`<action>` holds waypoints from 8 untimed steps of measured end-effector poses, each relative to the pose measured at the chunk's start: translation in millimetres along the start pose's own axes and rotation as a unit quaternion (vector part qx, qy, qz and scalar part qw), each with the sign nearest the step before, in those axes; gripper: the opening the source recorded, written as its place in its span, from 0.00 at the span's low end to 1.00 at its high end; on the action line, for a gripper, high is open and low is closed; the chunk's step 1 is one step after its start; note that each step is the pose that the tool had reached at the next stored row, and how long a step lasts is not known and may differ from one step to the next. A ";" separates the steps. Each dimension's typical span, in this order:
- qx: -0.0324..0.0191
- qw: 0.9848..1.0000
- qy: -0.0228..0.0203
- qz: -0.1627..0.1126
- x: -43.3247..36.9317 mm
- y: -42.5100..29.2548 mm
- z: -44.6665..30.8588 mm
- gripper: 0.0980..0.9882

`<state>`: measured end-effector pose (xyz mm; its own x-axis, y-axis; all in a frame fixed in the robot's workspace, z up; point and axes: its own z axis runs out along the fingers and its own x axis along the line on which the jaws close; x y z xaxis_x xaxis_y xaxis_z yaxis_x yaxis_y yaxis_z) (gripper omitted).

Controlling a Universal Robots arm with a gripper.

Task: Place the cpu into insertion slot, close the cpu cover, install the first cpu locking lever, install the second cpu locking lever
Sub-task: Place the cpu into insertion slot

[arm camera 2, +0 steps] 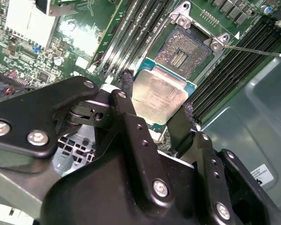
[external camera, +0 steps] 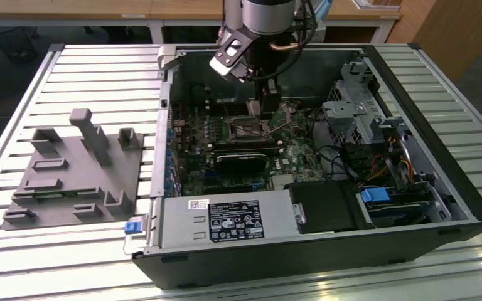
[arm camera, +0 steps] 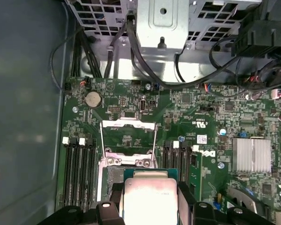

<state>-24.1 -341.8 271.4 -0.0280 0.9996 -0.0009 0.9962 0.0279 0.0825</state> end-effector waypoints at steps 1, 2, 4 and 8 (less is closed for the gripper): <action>0.000 1.000 0.000 0.000 0.6 -0.5 1.8 0.50; 0.000 1.000 0.000 0.000 1.4 -1.1 3.5 0.50; 0.000 1.000 0.000 0.000 3.7 -2.7 6.9 0.50; -0.001 1.000 0.000 0.000 9.5 -6.1 13.4 0.50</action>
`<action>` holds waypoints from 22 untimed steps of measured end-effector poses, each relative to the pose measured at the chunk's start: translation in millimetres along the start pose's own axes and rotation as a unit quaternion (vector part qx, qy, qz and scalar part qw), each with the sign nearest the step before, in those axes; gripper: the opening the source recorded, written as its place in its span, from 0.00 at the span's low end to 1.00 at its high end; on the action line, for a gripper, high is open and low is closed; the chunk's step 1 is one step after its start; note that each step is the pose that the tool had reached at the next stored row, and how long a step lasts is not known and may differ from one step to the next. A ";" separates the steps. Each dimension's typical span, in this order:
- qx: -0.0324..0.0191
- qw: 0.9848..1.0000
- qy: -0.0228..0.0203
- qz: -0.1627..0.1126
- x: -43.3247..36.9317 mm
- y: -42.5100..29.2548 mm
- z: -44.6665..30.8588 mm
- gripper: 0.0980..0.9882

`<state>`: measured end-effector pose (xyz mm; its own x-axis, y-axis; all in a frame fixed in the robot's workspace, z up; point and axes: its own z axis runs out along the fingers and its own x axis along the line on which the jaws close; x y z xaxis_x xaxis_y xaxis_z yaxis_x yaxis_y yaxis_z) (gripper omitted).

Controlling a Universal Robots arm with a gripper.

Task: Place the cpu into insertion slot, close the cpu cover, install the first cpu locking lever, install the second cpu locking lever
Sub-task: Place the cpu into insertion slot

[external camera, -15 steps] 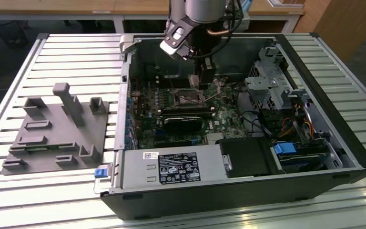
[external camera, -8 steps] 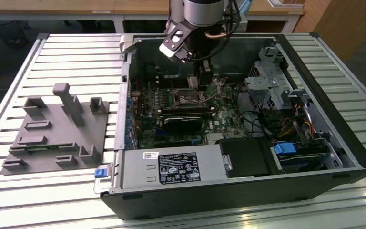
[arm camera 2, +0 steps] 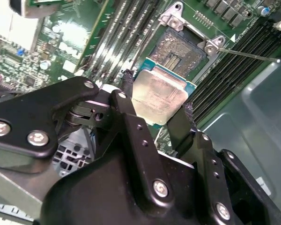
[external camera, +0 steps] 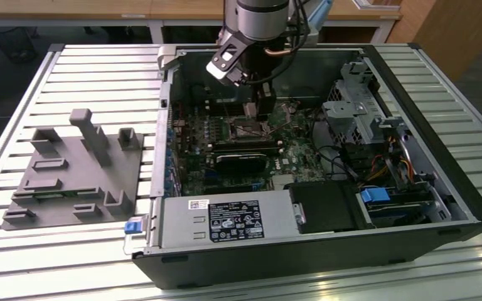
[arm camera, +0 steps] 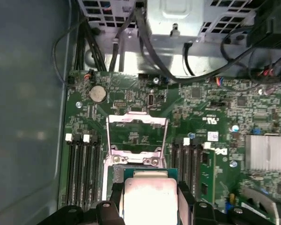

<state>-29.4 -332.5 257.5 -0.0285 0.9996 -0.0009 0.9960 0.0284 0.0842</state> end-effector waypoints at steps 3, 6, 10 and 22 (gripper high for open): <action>0.000 1.000 0.000 0.000 0.2 -0.6 4.8 0.50; -0.001 1.000 0.000 0.000 0.2 -2.4 9.1 0.50; -0.002 1.000 0.000 0.000 0.3 -3.1 12.8 0.50; -0.002 1.000 -0.001 0.001 2.1 -4.6 26.7 0.50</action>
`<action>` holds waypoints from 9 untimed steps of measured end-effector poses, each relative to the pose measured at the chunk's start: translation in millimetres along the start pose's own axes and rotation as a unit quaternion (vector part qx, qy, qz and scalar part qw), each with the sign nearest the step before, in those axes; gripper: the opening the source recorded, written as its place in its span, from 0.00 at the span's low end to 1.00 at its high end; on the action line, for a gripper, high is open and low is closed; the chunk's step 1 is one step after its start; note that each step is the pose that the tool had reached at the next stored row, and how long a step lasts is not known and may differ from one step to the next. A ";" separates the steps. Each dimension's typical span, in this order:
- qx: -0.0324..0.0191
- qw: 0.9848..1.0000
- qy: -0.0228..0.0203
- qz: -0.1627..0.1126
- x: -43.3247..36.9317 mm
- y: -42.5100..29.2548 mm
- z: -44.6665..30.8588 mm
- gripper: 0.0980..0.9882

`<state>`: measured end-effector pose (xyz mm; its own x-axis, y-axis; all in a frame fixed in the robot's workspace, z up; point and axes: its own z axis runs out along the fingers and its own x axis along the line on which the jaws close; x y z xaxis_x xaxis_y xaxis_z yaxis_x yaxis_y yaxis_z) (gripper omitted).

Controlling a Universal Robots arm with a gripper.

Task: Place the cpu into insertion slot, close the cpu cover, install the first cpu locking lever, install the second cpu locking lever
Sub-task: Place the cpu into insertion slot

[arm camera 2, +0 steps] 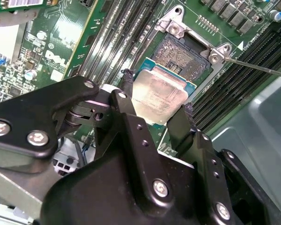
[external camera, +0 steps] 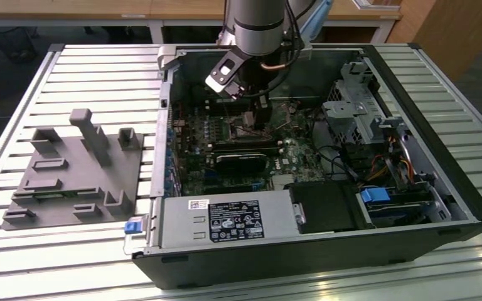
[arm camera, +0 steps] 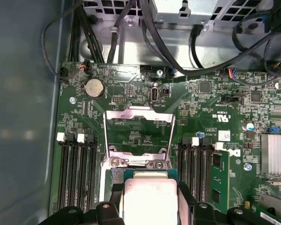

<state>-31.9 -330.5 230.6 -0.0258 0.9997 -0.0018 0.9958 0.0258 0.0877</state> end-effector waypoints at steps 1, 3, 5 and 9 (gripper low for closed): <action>0.000 1.000 0.000 0.002 0.7 -0.1 1.0 0.50; 0.000 1.000 -0.001 0.007 1.8 -0.3 2.8 0.50; 0.000 1.000 -0.001 0.011 3.0 -0.5 4.7 0.50; 0.000 1.000 -0.001 0.012 4.2 -2.4 7.5 0.50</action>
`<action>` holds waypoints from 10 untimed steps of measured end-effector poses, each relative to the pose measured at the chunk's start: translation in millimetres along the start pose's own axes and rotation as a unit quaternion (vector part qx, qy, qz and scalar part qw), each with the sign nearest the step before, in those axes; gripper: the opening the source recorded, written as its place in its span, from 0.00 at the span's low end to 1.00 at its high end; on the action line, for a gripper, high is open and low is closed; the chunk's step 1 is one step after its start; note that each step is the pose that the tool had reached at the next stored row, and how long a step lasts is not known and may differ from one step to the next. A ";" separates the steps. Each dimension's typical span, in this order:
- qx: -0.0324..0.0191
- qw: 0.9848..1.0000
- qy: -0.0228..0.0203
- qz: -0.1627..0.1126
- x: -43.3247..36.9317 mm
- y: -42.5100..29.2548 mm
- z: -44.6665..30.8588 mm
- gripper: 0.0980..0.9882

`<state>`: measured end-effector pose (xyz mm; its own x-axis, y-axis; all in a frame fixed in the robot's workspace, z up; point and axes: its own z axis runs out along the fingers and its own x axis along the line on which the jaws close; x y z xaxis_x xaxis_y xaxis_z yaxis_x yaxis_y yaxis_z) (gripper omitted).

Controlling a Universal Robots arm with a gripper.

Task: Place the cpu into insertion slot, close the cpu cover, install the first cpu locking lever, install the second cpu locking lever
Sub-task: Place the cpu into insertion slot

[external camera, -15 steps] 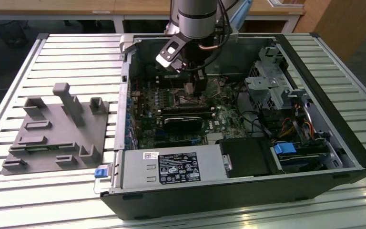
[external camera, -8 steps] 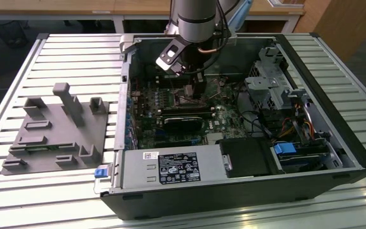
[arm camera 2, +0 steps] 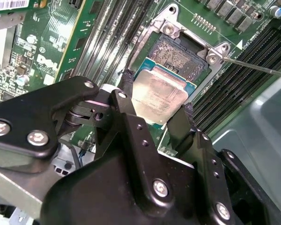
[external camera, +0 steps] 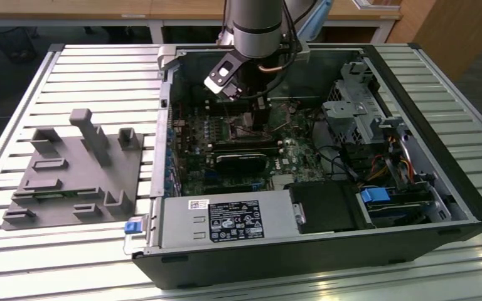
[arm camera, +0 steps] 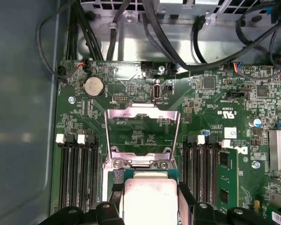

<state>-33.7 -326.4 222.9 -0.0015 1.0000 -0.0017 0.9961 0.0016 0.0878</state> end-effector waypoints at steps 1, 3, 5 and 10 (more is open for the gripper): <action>0.000 1.000 0.000 0.000 0.0 -0.9 0.4 0.50; 0.000 1.000 0.000 0.000 0.2 -3.2 1.5 0.50; 0.000 1.000 0.000 0.000 0.4 -4.0 2.8 0.50; 0.000 1.000 0.000 0.000 0.5 -4.2 5.0 0.50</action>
<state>-37.5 -326.0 217.5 -0.0014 1.0000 -0.0018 0.9961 0.0016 0.0879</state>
